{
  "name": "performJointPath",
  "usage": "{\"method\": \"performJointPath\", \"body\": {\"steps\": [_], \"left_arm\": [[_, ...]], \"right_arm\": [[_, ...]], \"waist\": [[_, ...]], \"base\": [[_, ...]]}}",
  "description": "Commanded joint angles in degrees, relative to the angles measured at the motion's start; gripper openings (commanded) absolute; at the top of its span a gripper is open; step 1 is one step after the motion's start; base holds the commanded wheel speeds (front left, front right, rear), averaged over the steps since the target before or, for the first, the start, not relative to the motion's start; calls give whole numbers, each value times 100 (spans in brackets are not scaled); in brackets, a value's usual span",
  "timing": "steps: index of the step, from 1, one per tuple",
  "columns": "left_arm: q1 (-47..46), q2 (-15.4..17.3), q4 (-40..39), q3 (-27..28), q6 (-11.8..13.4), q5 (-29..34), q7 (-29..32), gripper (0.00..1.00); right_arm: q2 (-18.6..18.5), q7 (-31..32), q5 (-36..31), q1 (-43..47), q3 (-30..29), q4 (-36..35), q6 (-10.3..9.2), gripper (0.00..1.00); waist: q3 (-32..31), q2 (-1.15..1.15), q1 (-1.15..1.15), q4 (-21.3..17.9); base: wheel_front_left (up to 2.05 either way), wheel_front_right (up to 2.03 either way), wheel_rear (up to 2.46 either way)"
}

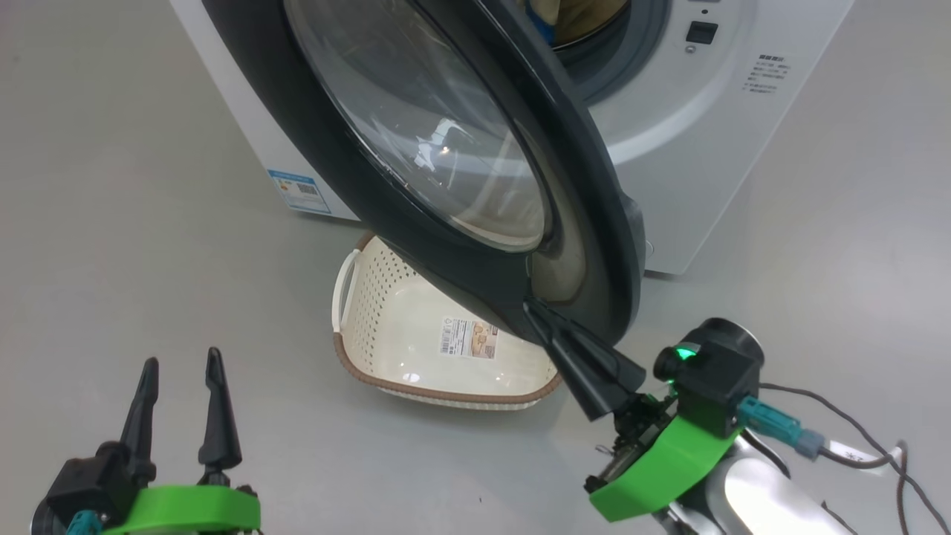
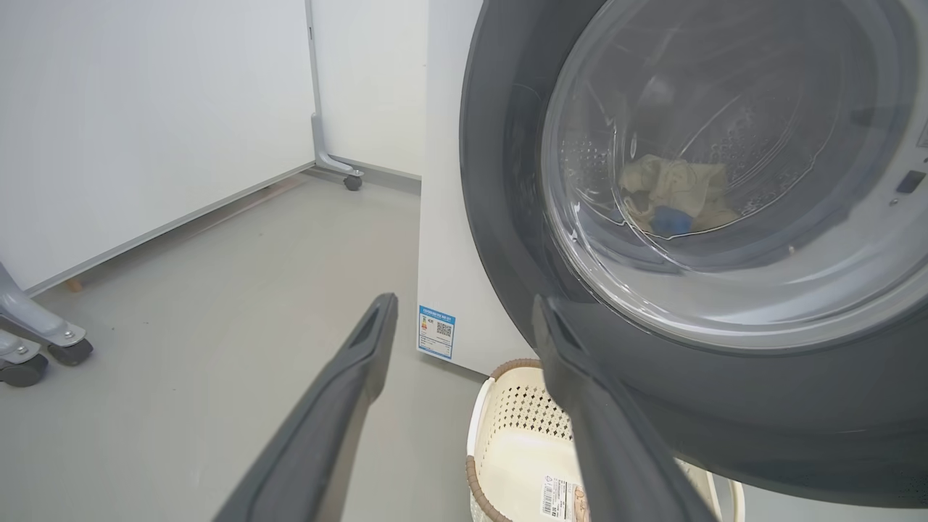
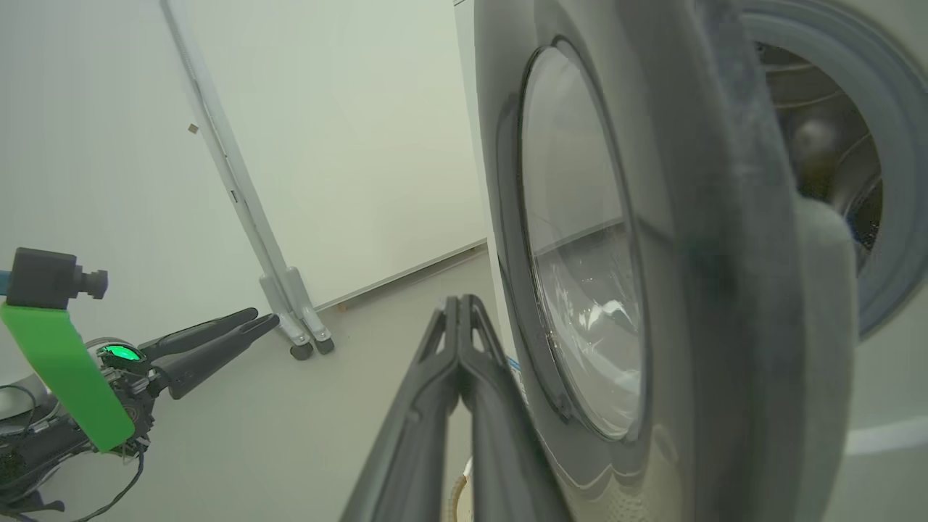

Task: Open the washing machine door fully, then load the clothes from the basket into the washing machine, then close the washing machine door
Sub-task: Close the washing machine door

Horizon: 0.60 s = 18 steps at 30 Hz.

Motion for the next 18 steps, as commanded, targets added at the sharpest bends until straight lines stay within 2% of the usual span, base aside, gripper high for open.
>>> {"method": "performJointPath", "body": {"steps": [1,10,18], "left_arm": [[-205,43,-132,248,-20,59,-39,100],[-398,-160,-23,409,-260,211,-39,100],[-618,-285,-5,511,-422,300,-39,100]], "right_arm": [[-13,-78,54,-18,8,-161,0,0],[-73,-254,35,73,-525,287,0,0],[-9,-388,151,-268,-930,638,0,0]], "waist": [[31,0,0,-20],[258,0,0,-159],[565,0,0,-210]], "base": [[0,0,0],[0,0,0],[0,0,0]]}}
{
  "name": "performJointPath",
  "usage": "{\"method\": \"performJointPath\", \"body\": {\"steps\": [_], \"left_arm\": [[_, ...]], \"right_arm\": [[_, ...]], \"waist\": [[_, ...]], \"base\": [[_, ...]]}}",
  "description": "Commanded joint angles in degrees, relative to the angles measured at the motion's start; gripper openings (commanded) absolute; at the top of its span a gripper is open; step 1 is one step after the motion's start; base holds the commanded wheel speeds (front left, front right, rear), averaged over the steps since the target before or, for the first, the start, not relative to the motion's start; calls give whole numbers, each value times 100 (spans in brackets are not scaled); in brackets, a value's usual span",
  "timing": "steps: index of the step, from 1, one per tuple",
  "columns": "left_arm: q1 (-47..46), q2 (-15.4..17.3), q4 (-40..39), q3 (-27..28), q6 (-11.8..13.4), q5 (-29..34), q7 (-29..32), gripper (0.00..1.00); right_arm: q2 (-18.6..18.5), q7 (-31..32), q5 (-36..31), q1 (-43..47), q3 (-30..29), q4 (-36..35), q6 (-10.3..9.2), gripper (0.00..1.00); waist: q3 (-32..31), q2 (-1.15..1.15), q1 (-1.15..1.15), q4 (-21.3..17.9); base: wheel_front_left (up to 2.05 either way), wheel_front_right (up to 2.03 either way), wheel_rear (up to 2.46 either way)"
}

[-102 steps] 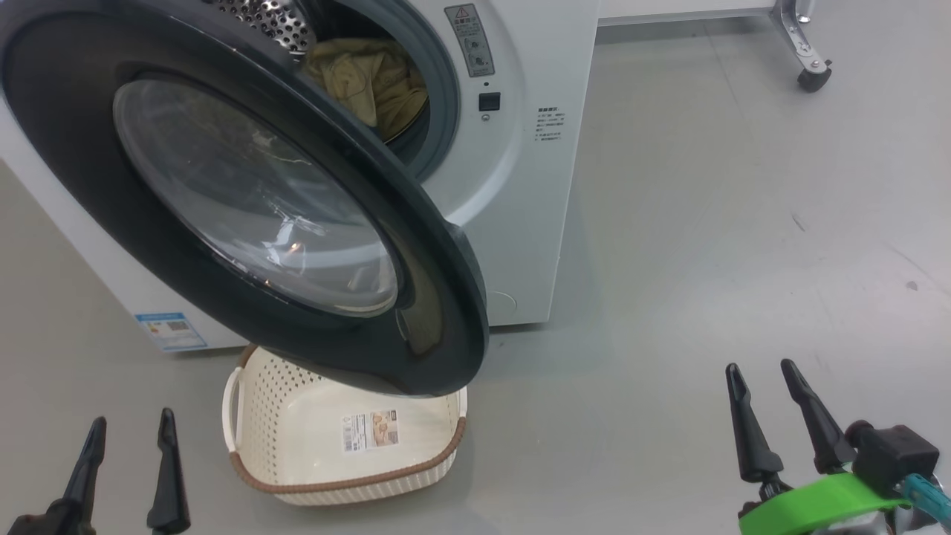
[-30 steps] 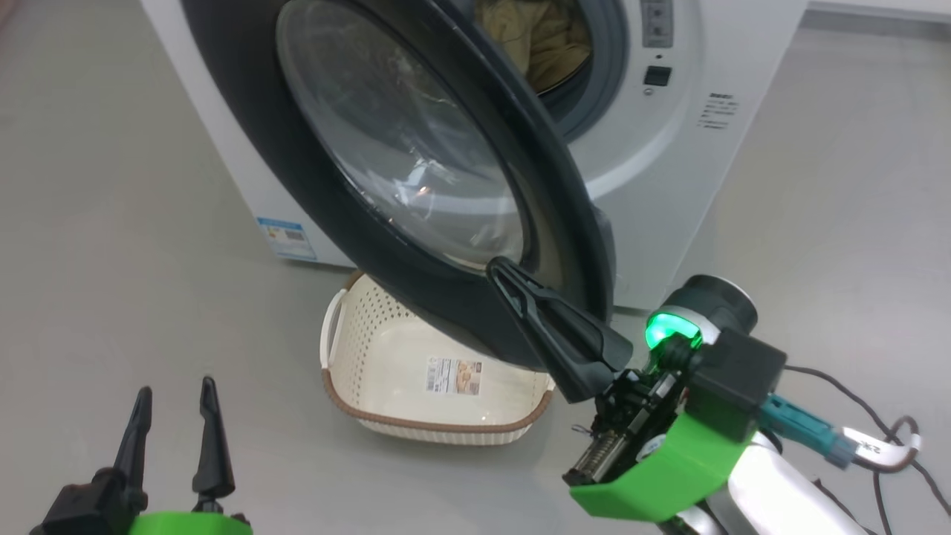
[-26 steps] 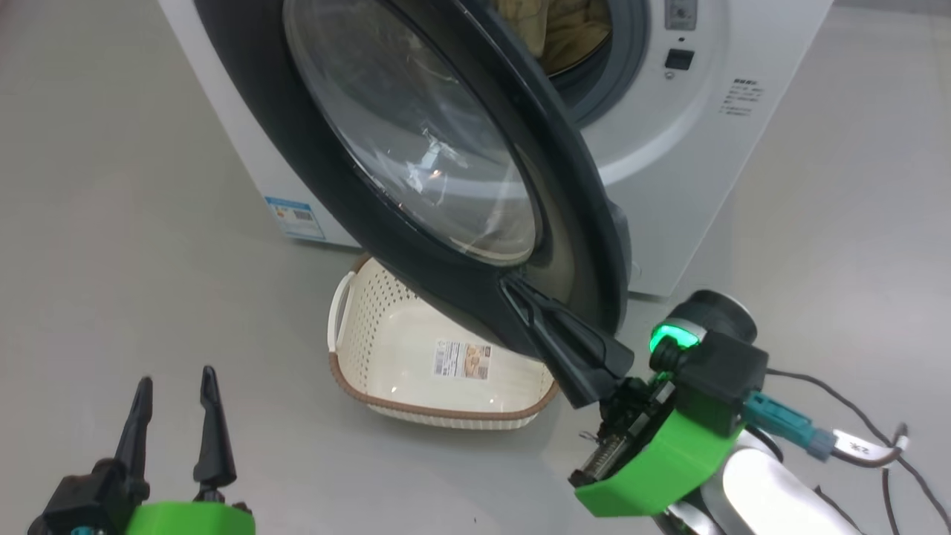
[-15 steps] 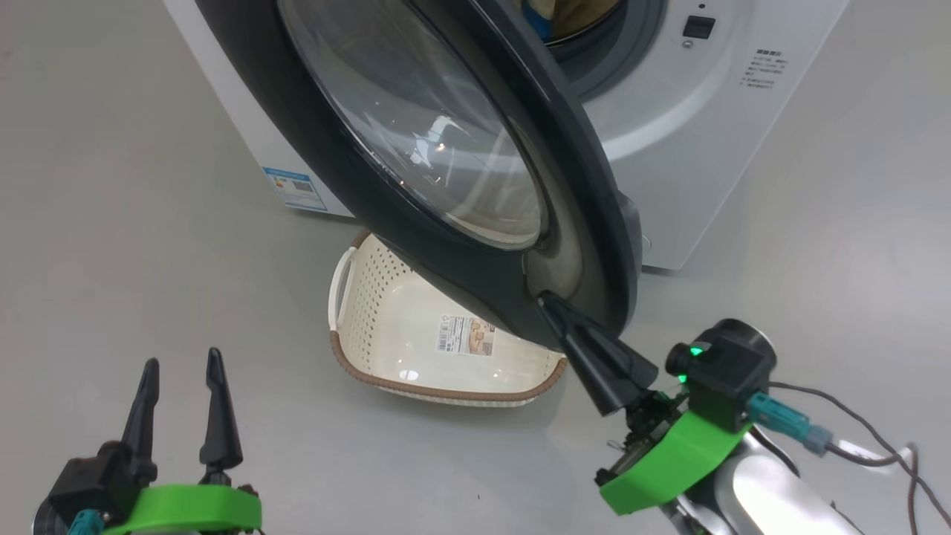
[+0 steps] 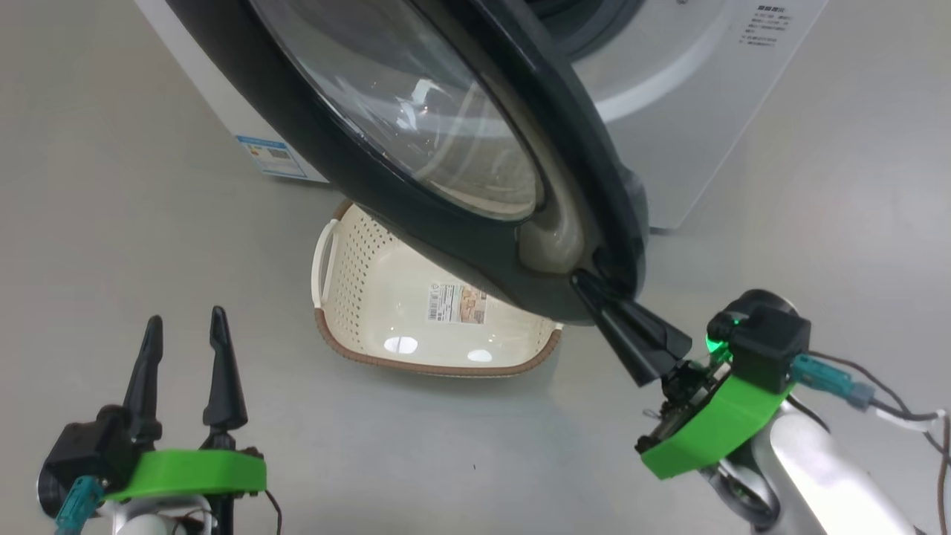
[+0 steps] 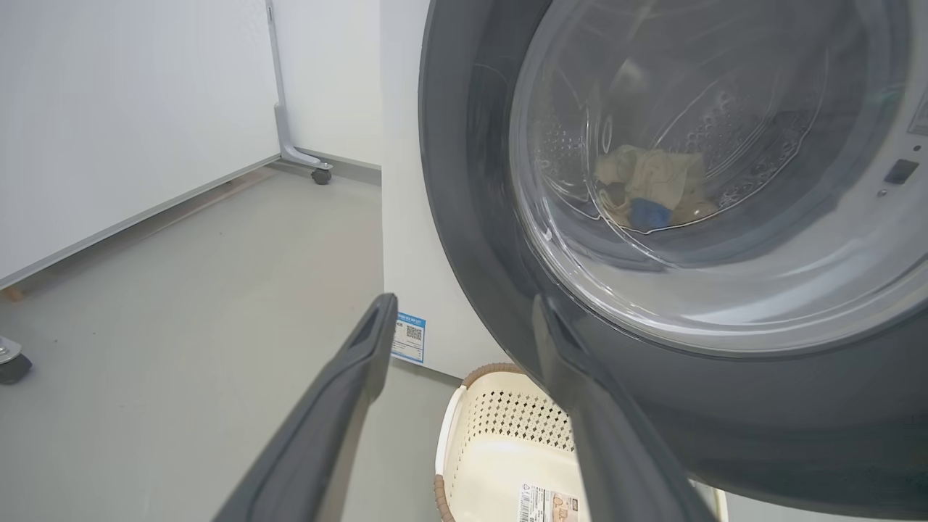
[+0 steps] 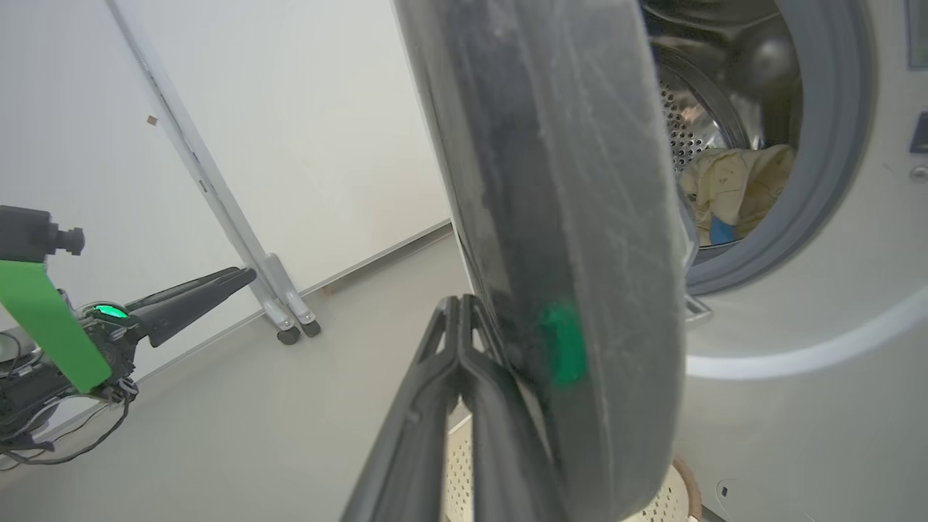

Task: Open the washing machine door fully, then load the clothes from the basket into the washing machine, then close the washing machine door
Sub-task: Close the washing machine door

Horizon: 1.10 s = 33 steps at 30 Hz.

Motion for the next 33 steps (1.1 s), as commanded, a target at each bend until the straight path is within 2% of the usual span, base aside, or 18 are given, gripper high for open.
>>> {"method": "performJointPath", "body": {"steps": [1,21,33], "left_arm": [[-185,34,-145,257,-33,83,-39,100],[-847,-81,-93,113,-237,149,-39,100],[-1170,-85,-84,-199,-166,-86,-39,100]], "right_arm": [[27,-84,52,-324,-84,-83,-1,0],[-63,-278,167,-2048,-1034,1041,-1,0],[-191,-334,260,-3210,-1202,1766,-1,0]], "waist": [[111,0,0,-9],[1034,0,0,199],[1449,0,0,433]], "base": [[0,0,0],[0,0,0],[0,0,0]]}}
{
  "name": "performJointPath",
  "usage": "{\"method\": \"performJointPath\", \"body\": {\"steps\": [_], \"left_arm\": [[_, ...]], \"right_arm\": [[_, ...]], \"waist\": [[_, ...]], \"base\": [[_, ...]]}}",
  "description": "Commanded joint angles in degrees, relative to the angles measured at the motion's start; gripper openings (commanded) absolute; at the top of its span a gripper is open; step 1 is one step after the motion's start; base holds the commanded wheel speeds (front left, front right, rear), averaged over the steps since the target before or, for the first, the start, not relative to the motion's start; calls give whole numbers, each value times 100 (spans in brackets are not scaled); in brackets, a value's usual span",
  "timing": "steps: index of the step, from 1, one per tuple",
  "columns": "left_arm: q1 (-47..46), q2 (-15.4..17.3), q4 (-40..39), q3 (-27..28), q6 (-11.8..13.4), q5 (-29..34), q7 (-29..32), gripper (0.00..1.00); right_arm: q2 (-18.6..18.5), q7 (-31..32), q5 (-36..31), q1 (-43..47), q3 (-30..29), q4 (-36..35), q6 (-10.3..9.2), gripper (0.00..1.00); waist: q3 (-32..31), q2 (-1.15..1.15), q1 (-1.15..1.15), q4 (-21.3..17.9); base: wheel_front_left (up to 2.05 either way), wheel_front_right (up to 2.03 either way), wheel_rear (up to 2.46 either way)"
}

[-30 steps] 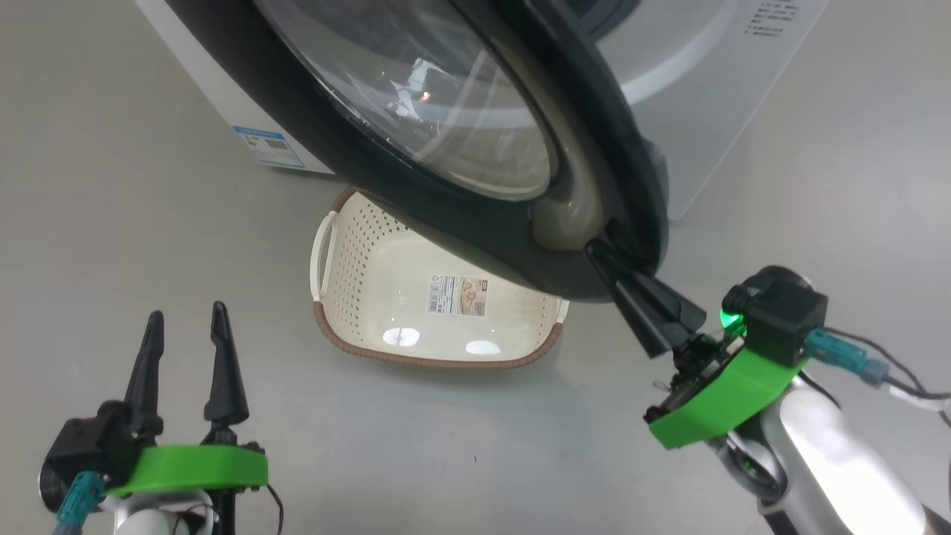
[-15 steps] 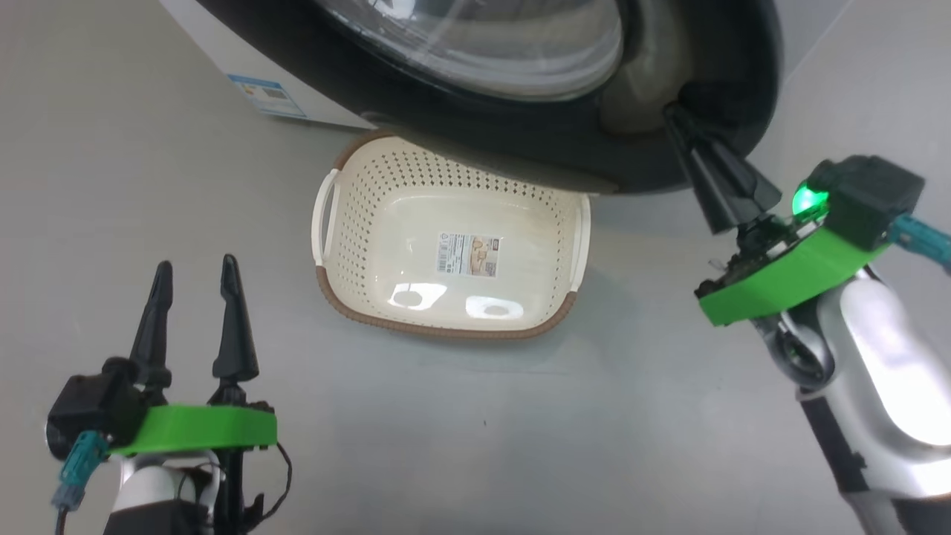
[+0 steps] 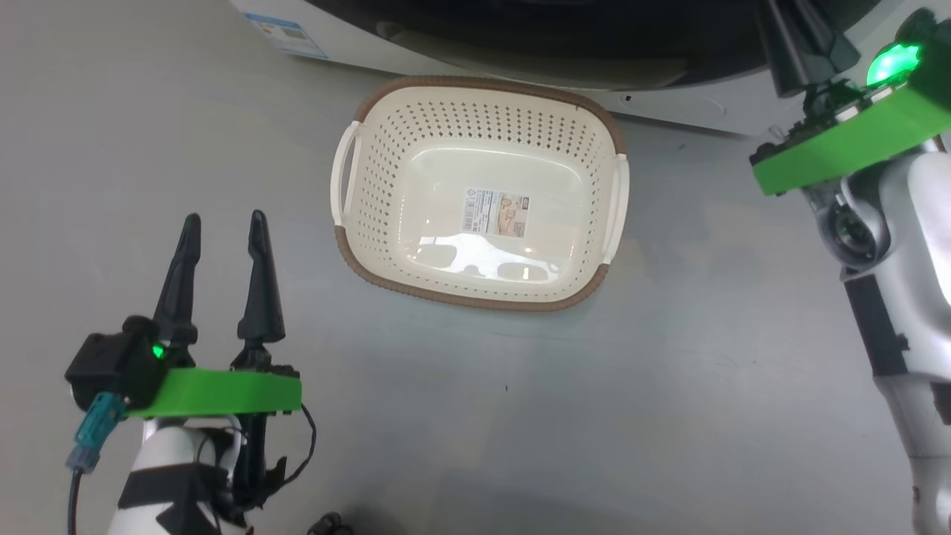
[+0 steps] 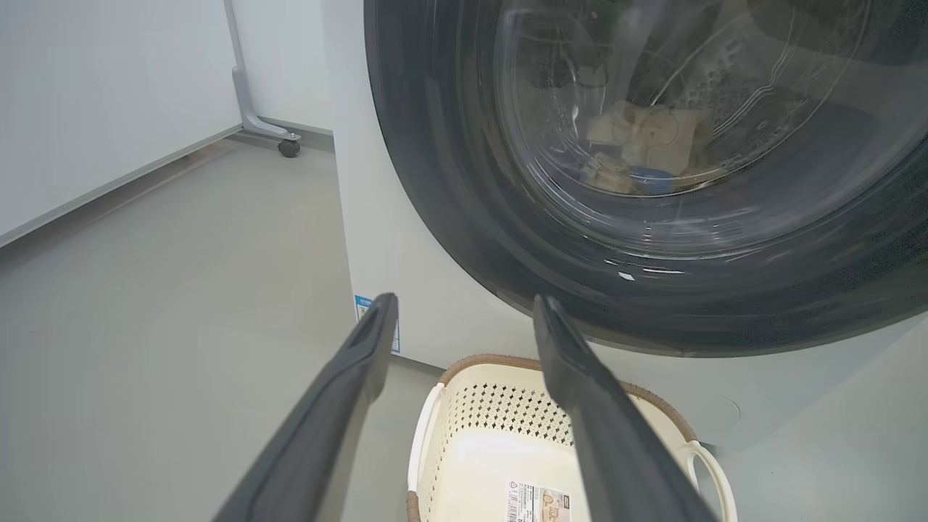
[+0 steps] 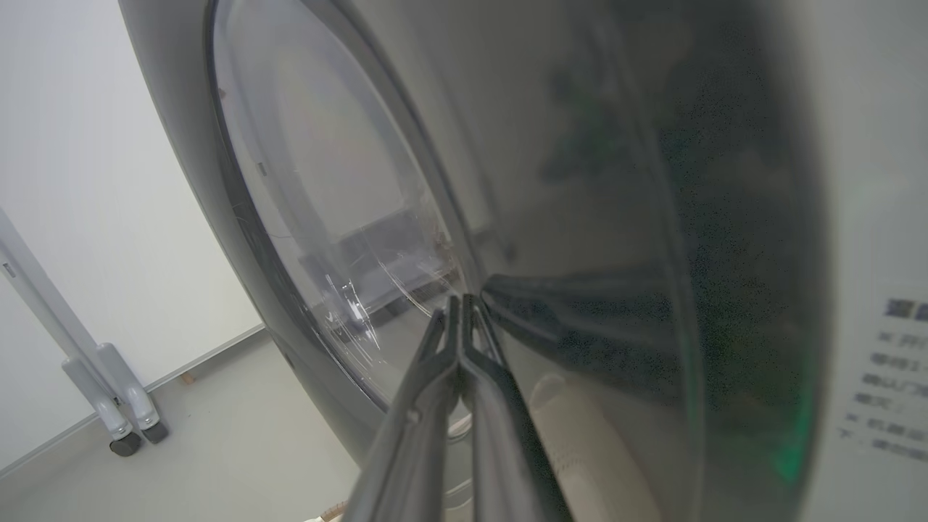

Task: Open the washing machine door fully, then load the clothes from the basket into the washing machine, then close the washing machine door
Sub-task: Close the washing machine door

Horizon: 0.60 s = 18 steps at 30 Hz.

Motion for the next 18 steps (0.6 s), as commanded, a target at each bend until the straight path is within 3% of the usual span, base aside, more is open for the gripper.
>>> {"method": "performJointPath", "body": {"steps": [1,11,18], "left_arm": [[-74,93,-157,178,24,-36,-39,100],[-218,92,-163,27,54,-95,-39,100],[-201,92,-122,60,40,-10,-39,100]], "right_arm": [[-9,-57,30,-180,-31,-106,-3,0],[19,-123,-10,-806,-315,532,-3,0],[85,-149,45,-705,-230,600,-3,0]], "waist": [[61,0,-1,54],[213,0,-1,111],[4,0,-1,-54]], "base": [[0,0,0],[0,0,0],[0,0,0]]}}
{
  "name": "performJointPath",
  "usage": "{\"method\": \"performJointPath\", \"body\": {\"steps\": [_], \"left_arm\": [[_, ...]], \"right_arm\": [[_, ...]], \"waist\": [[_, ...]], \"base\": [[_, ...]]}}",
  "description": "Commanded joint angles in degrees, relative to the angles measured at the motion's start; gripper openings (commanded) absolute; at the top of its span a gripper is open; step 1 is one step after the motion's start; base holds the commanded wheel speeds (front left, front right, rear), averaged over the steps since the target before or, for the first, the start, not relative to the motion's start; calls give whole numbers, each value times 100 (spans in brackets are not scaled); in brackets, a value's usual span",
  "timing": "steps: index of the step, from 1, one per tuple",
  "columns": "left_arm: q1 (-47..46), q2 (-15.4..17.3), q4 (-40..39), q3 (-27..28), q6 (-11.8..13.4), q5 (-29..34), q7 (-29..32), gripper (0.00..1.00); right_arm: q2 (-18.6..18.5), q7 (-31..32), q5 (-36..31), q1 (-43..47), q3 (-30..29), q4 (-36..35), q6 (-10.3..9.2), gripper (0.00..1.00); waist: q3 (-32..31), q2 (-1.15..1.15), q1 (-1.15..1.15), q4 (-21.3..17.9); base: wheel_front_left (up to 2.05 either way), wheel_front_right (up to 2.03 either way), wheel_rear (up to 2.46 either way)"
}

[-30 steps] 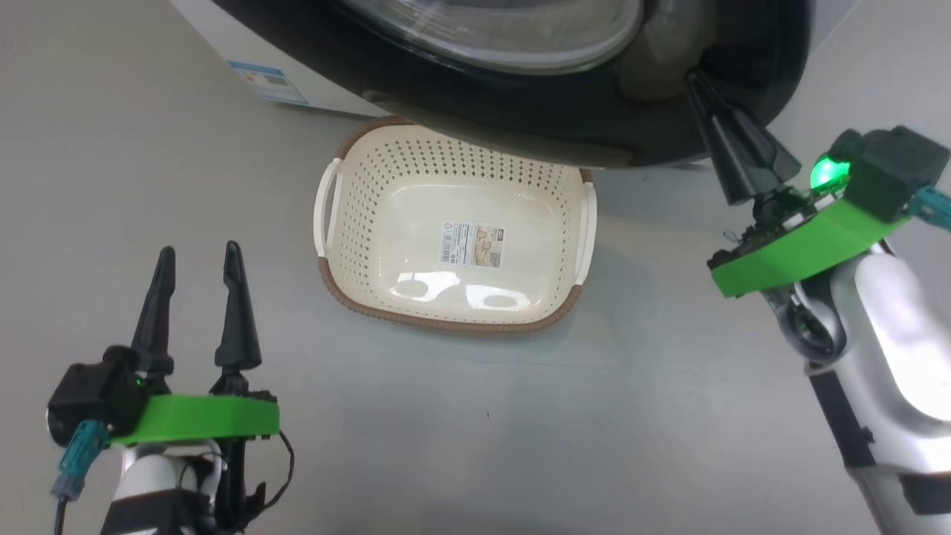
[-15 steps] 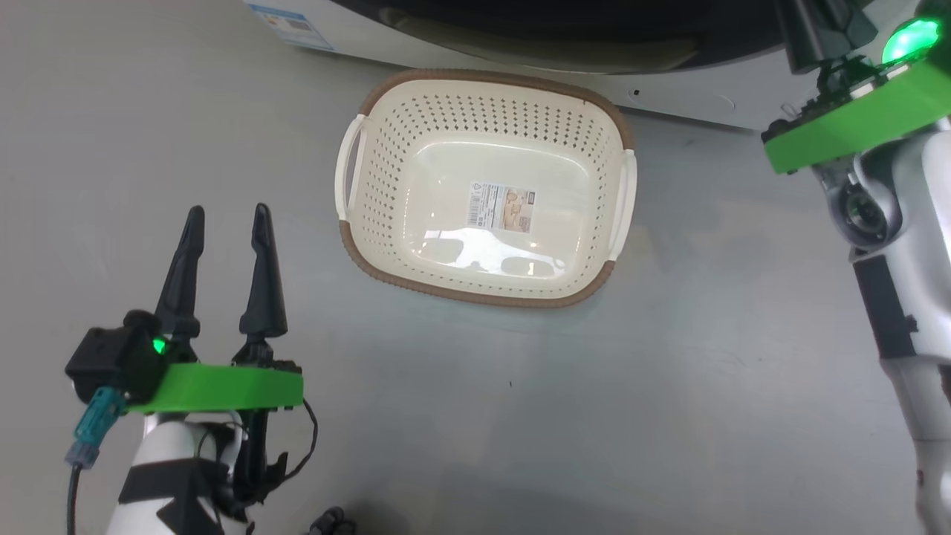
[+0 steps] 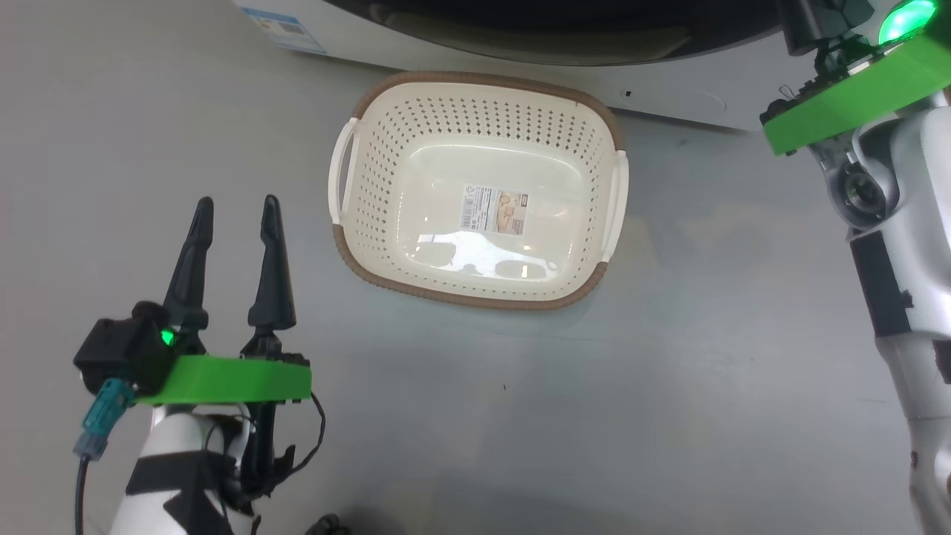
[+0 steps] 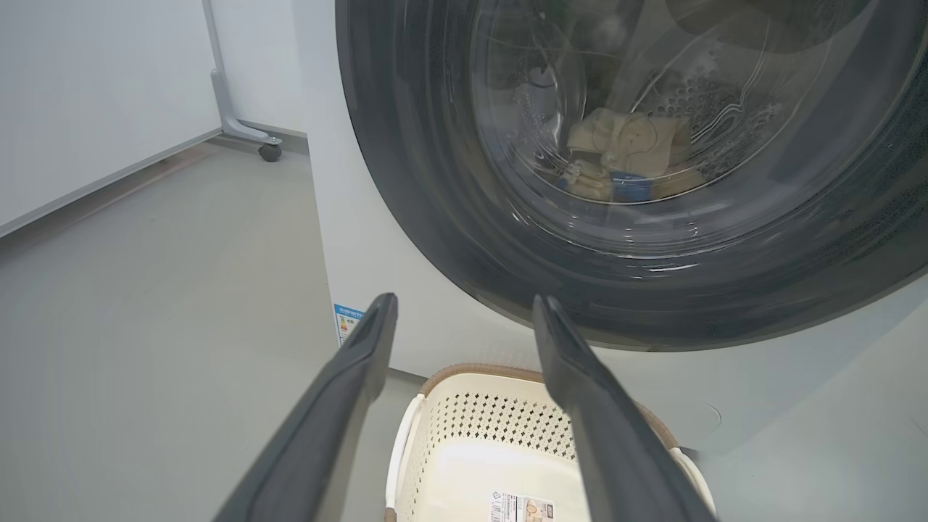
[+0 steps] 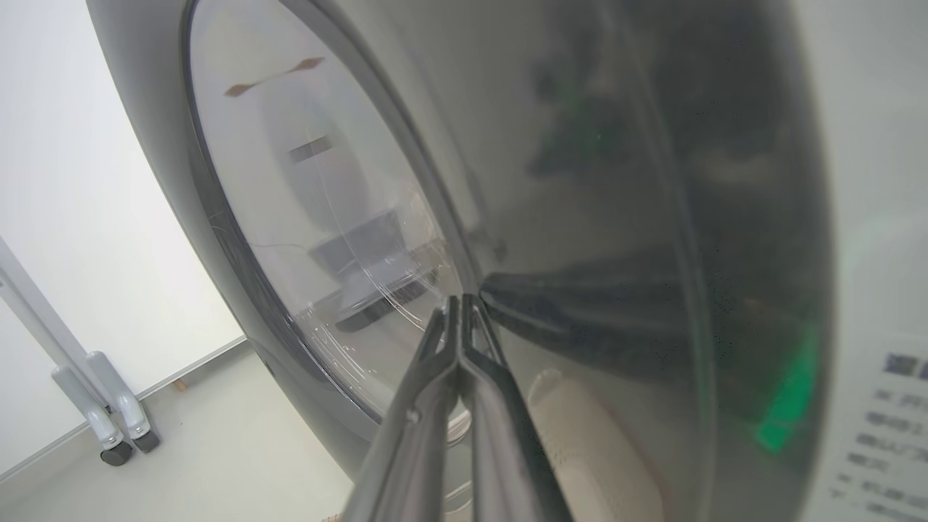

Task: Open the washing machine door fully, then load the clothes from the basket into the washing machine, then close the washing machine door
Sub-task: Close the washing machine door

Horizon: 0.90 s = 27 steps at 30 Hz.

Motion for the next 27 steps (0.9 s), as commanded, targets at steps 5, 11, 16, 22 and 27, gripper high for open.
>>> {"method": "performJointPath", "body": {"steps": [5,11,16,22,27], "left_arm": [[88,106,-143,339,-27,187,-39,100],[285,110,-165,538,-90,357,-39,100],[502,138,-214,661,-129,469,-39,100],[718,167,-220,761,-150,532,-39,100],[980,208,-213,864,-157,573,-39,100]], "right_arm": [[-5,-78,185,504,35,-470,-75,0],[0,-79,326,1410,72,-907,-75,0],[8,-79,328,2055,71,-1254,-75,0],[71,-79,255,2627,-6,-1467,-75,0],[115,-79,140,3082,-83,-1612,-75,0]], "waist": [[-372,0,0,-233],[-828,0,0,-536],[-1182,0,0,-813],[-1542,0,0,-1083],[-1892,0,0,-1314]], "base": [[0,0,0],[0,0,0],[0,0,0],[0,0,0],[0,0,0]]}}
